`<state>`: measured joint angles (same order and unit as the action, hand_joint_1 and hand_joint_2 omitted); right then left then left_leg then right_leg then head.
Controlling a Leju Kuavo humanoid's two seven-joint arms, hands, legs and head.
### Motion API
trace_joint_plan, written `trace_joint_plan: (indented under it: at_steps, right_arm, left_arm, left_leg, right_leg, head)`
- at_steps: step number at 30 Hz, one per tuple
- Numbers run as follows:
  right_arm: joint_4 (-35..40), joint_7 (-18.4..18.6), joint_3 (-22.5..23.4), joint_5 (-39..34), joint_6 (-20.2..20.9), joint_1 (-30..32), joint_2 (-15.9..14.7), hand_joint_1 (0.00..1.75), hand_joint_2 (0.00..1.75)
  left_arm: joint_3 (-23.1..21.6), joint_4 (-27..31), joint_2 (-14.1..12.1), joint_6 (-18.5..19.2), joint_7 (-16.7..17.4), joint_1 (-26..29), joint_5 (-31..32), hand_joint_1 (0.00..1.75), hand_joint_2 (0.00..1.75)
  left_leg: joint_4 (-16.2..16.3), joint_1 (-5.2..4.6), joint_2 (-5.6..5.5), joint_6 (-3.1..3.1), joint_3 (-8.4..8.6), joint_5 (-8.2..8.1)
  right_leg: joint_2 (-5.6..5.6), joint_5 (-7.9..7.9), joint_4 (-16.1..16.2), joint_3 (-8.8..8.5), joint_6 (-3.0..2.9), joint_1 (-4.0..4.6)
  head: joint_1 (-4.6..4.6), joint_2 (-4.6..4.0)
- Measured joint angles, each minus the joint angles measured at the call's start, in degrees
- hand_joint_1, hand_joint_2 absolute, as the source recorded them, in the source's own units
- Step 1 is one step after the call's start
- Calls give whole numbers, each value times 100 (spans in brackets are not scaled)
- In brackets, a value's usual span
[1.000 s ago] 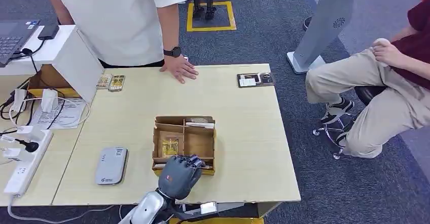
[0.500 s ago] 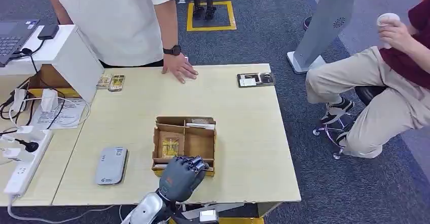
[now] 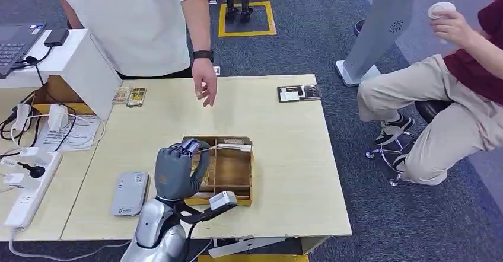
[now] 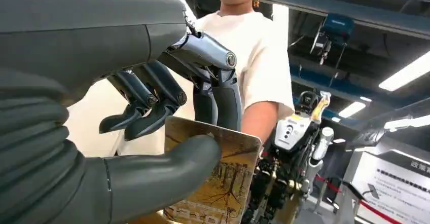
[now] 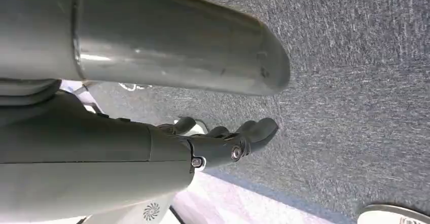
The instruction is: Pass the card to the sensor for recognition and then transmit it.
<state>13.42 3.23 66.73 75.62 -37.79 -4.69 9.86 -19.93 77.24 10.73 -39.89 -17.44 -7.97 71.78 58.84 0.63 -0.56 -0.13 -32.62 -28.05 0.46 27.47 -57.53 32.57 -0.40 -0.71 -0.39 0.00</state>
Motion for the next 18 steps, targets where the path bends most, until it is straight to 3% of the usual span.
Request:
trace_joint_plan:
  at_steps: [3, 6, 12, 18]
  right_arm:
    - [-2, 0, -11, 15, 0, -2, 0, 0, 0]
    - [-2, 0, -28, 39, -2, -6, 0, 0, 0]
    - [-4, 2, -66, 109, 9, -20, 0, 0, 0]
    - [-11, 35, -164, 153, 24, -34, 0, 0, 0]
  left_arm:
    - [181, 135, 109, 0, -181, -38, -63, 175, 175]
    - [398, 179, 225, 0, -151, -229, -234, 175, 175]
    - [581, 52, 260, 4, 549, -775, -221, 175, 175]
    - [625, -487, 238, 4, 1115, -1331, 0, 175, 175]
  left_leg:
    - [0, -1, 0, 0, -1, 0]
    - [0, -1, -2, 0, 0, 0]
    - [1, -1, -4, 0, 1, 5]
    - [1, 0, -4, 0, 0, 6]
  right_leg:
    - [0, 0, 0, 0, 0, 0]
    - [-2, -1, 0, -1, 2, 0]
    - [-2, -5, 0, -1, 2, 0]
    - [-1, -6, 0, 0, 2, 0]
  head:
    - [0, 0]
    - [0, 0]
    - [0, 0]
    - [0, 0]
